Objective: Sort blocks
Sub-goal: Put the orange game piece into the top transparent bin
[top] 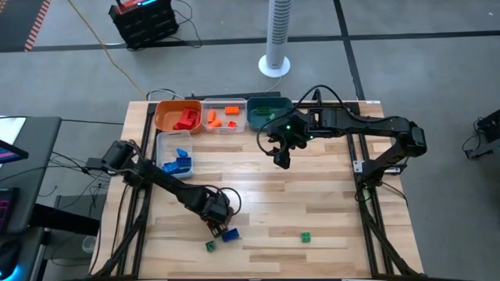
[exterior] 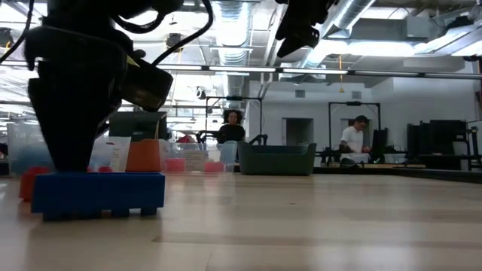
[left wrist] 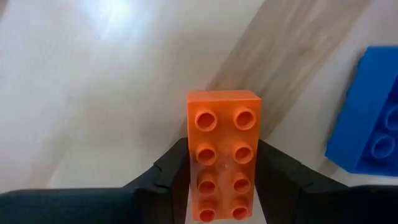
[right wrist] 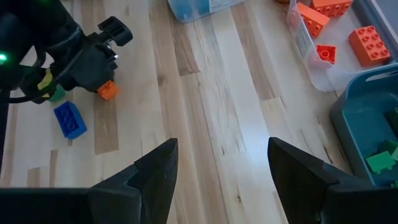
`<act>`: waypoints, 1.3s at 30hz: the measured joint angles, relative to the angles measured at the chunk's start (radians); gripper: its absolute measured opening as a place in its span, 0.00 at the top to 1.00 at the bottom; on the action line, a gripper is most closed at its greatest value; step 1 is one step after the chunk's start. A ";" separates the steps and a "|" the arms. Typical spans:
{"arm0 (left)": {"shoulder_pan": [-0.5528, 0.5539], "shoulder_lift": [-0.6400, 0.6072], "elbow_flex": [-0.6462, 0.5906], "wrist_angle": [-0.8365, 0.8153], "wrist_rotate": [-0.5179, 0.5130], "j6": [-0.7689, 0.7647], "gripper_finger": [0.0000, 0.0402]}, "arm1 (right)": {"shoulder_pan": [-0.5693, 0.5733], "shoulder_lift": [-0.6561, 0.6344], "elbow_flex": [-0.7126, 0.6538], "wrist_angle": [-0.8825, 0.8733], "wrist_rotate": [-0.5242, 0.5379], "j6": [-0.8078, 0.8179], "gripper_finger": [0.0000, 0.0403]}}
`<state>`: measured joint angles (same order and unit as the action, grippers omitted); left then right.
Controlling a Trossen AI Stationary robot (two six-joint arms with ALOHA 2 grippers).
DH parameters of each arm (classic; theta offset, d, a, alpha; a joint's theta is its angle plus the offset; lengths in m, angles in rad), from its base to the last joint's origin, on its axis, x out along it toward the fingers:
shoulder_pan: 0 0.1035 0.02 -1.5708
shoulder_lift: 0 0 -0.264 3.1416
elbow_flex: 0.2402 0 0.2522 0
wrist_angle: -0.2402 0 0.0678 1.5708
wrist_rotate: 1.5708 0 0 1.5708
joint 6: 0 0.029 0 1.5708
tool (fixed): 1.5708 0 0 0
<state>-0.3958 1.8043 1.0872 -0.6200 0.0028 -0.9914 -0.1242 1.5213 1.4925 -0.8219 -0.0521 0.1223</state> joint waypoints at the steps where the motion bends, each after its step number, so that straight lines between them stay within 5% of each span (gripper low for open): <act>1: 0.007 -0.006 0.005 -0.003 -0.006 0.002 0.67 | 0.000 0.000 0.000 0.000 0.000 0.000 0.37; 11: 0.198 -0.252 0.013 -0.052 -0.196 0.068 0.67 | 0.007 0.000 0.000 0.074 -0.001 0.034 0.37; 19: 0.614 -0.434 0.015 -0.070 -0.196 0.345 0.67 | 0.049 0.000 0.000 0.193 -0.001 0.053 0.37; 25: 0.907 -0.385 0.015 -0.011 -0.152 0.512 0.67 | 0.080 0.019 0.001 0.318 0.009 0.059 0.37; 31: 1.058 -0.284 0.015 0.115 -0.151 0.502 0.67 | 0.102 0.023 0.001 0.346 0.027 0.111 0.37; 39: 1.111 -0.220 0.016 0.185 -0.143 0.537 0.40 | 0.112 0.023 0.001 0.318 0.033 0.147 0.37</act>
<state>0.7148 1.5841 1.1032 -0.4346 -0.1403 -0.4540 -0.0120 1.5444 1.4933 -0.5036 -0.0189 0.2695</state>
